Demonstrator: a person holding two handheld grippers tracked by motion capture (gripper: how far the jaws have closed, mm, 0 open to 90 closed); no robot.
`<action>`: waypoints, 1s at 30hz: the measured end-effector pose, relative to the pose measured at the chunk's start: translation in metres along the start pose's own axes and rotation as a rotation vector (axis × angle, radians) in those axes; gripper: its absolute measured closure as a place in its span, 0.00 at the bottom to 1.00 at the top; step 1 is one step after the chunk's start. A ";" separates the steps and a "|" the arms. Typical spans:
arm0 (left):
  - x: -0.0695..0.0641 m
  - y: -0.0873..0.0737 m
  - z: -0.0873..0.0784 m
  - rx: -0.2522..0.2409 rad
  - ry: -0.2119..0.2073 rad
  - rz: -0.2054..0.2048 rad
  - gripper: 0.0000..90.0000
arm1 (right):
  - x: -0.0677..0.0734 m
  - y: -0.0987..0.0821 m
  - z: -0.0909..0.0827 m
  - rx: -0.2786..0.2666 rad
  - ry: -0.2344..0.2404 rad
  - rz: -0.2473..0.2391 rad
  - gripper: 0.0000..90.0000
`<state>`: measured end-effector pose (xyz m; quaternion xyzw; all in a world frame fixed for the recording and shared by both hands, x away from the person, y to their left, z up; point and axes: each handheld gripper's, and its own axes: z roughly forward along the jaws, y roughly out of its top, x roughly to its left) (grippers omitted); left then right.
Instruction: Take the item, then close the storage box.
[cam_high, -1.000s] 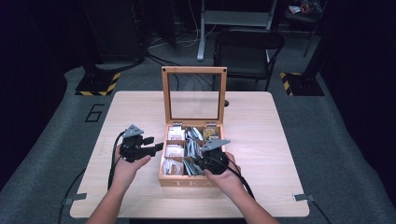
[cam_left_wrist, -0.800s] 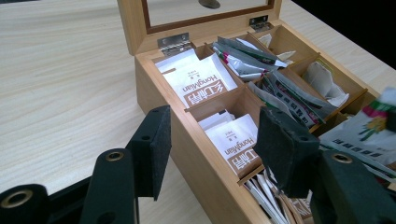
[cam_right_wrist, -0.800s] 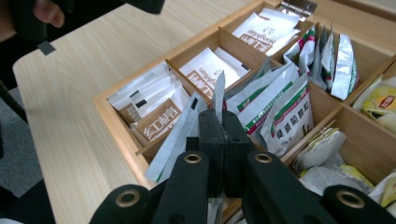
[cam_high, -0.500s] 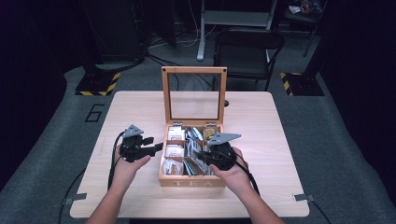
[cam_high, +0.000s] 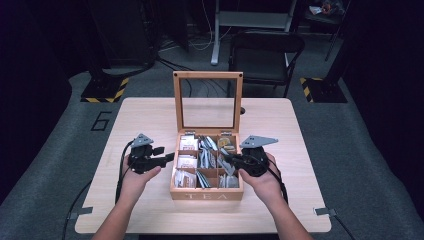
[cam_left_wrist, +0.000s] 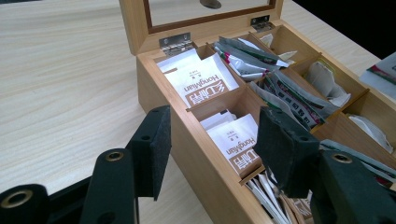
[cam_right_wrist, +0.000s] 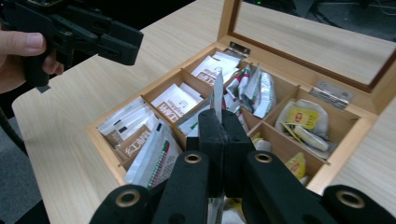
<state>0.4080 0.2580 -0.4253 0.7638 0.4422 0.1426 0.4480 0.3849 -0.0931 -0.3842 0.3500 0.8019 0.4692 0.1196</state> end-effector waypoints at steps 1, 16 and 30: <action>0.000 0.000 0.000 -0.001 0.001 -0.003 0.50 | -0.001 0.000 -0.002 0.001 -0.008 0.010 1.00; 0.001 0.000 -0.001 -0.005 0.002 -0.003 0.50 | -0.036 -0.009 -0.024 -0.028 -0.093 0.081 0.99; 0.002 0.000 -0.001 -0.006 0.001 -0.005 0.50 | -0.058 -0.022 -0.025 -0.015 -0.173 0.113 0.99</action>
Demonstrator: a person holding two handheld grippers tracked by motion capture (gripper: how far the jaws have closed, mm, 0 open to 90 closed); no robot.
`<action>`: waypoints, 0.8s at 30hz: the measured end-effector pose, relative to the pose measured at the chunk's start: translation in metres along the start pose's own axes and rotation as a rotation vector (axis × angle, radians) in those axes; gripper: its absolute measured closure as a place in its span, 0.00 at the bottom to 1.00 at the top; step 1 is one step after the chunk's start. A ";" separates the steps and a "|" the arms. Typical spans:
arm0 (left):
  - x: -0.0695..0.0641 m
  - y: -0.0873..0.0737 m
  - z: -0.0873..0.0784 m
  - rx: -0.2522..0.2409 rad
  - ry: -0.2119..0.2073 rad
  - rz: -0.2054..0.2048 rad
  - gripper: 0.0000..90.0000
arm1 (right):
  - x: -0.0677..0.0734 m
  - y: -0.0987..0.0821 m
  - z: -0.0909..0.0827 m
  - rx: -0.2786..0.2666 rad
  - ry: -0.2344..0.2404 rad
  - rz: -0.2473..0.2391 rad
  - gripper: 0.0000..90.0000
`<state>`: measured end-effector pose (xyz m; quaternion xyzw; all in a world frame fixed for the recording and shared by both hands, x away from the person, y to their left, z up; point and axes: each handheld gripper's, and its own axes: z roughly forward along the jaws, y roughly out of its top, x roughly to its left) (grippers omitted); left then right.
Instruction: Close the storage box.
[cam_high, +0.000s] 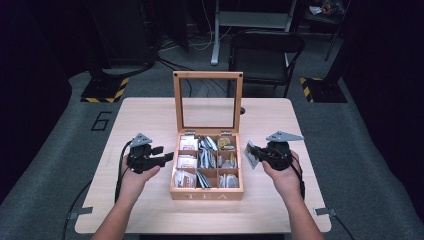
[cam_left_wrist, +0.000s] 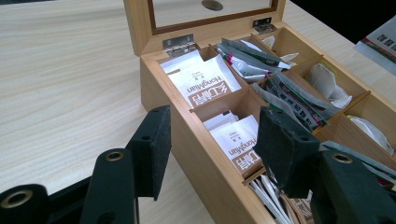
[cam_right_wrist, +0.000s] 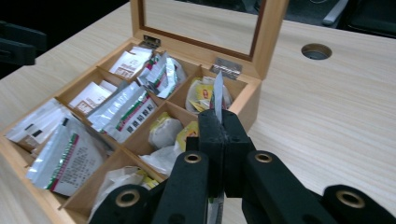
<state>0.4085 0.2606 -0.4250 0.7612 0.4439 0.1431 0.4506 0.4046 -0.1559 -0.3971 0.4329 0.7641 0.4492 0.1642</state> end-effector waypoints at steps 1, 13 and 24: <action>0.000 0.000 0.000 0.000 0.003 0.001 0.50 | -0.003 -0.002 0.001 0.002 -0.014 0.002 0.99; 0.001 0.000 0.000 0.000 0.002 -0.002 0.50 | -0.025 -0.019 0.012 0.029 -0.090 0.027 0.99; 0.001 0.000 0.000 0.001 0.002 -0.001 0.50 | -0.047 -0.036 0.023 0.061 -0.147 0.058 0.99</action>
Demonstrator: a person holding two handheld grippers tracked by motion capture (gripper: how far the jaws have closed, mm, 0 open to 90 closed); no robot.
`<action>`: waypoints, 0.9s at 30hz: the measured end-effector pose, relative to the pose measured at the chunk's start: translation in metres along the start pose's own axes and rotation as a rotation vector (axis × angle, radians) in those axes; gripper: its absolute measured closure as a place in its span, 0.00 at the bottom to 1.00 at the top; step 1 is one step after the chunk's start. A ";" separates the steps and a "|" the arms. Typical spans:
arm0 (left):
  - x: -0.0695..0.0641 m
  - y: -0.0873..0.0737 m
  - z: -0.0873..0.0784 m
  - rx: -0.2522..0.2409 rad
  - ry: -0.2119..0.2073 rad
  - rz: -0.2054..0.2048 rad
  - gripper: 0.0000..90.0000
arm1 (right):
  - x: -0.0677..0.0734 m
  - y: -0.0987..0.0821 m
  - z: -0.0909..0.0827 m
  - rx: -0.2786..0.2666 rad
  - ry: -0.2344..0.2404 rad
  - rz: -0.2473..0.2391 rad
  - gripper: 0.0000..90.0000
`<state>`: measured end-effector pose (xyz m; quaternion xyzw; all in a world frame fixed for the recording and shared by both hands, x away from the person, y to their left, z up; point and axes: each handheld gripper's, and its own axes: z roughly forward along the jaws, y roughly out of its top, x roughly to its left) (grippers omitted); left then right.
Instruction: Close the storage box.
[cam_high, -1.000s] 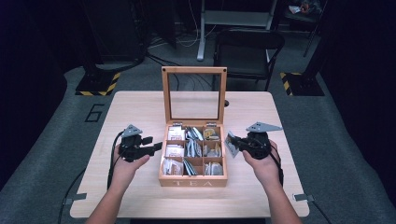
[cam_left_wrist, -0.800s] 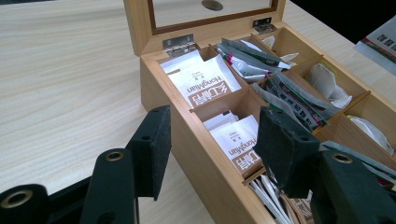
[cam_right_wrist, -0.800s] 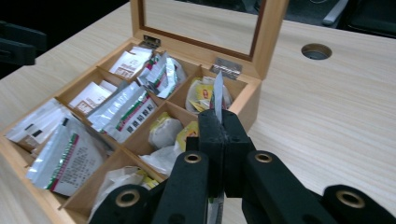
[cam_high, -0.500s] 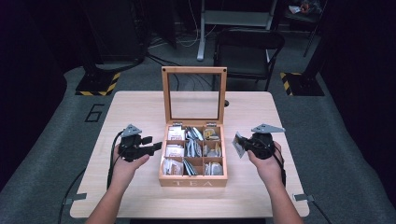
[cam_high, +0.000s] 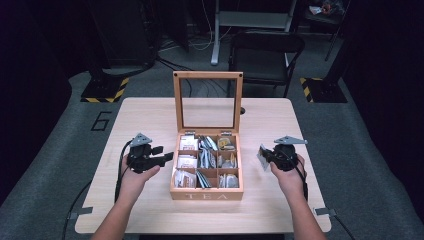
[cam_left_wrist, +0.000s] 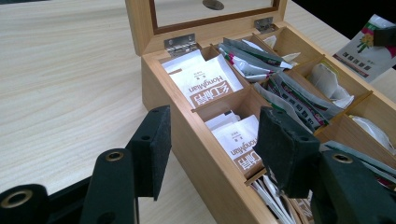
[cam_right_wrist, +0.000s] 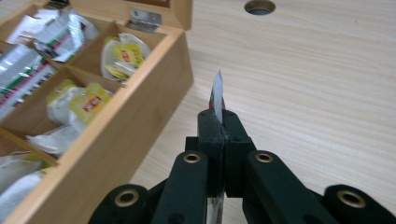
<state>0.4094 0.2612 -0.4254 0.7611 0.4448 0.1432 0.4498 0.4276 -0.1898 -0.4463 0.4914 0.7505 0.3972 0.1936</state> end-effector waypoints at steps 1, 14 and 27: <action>0.000 0.000 0.000 0.000 0.000 0.001 0.50 | -0.002 -0.001 0.001 0.004 -0.004 0.005 0.99; 0.000 0.000 0.001 0.005 -0.002 0.000 0.50 | -0.023 -0.017 0.015 0.038 -0.031 0.080 0.98; 0.000 0.000 0.001 0.001 -0.004 0.002 0.50 | -0.042 -0.026 0.017 0.036 -0.064 0.130 0.94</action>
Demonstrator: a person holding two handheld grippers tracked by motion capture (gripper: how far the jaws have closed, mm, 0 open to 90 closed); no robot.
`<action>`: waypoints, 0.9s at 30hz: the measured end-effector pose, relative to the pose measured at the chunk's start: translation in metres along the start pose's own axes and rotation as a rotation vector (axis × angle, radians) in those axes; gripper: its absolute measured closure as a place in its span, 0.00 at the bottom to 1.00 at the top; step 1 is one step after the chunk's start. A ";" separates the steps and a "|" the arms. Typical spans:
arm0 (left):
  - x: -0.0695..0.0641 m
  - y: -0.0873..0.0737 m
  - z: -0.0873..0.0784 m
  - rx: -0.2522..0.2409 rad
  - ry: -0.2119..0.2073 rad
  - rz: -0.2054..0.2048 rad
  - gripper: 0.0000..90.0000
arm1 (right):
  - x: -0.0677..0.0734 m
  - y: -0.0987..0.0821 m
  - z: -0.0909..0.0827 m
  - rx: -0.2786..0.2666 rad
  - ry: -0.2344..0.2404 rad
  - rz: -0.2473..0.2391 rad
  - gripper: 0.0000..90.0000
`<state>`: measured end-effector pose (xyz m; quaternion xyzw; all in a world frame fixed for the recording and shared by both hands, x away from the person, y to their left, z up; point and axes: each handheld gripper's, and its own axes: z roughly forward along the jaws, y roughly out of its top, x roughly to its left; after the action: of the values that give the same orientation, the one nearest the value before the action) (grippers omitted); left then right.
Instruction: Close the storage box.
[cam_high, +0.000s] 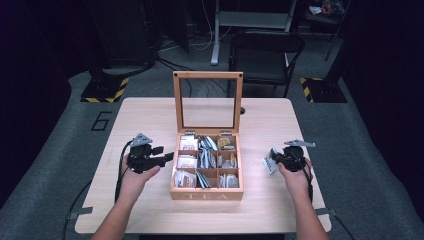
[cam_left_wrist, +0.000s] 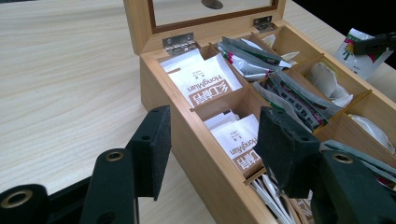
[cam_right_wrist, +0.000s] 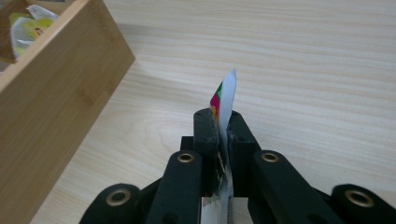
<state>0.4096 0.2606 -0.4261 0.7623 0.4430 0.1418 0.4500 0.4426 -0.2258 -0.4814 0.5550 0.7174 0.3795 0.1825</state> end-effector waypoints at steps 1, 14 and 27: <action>0.000 0.000 0.000 0.001 0.000 0.000 0.50 | -0.002 -0.001 0.000 0.002 -0.005 -0.001 0.94; 0.000 0.000 0.000 0.002 -0.001 0.000 0.50 | -0.023 -0.010 0.007 0.020 -0.020 0.066 0.86; 0.001 0.000 0.000 0.000 -0.001 -0.005 0.50 | -0.026 -0.011 0.006 0.011 -0.028 0.073 0.73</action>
<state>0.4097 0.2612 -0.4262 0.7613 0.4446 0.1403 0.4506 0.4477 -0.2493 -0.4970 0.5871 0.6961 0.3742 0.1754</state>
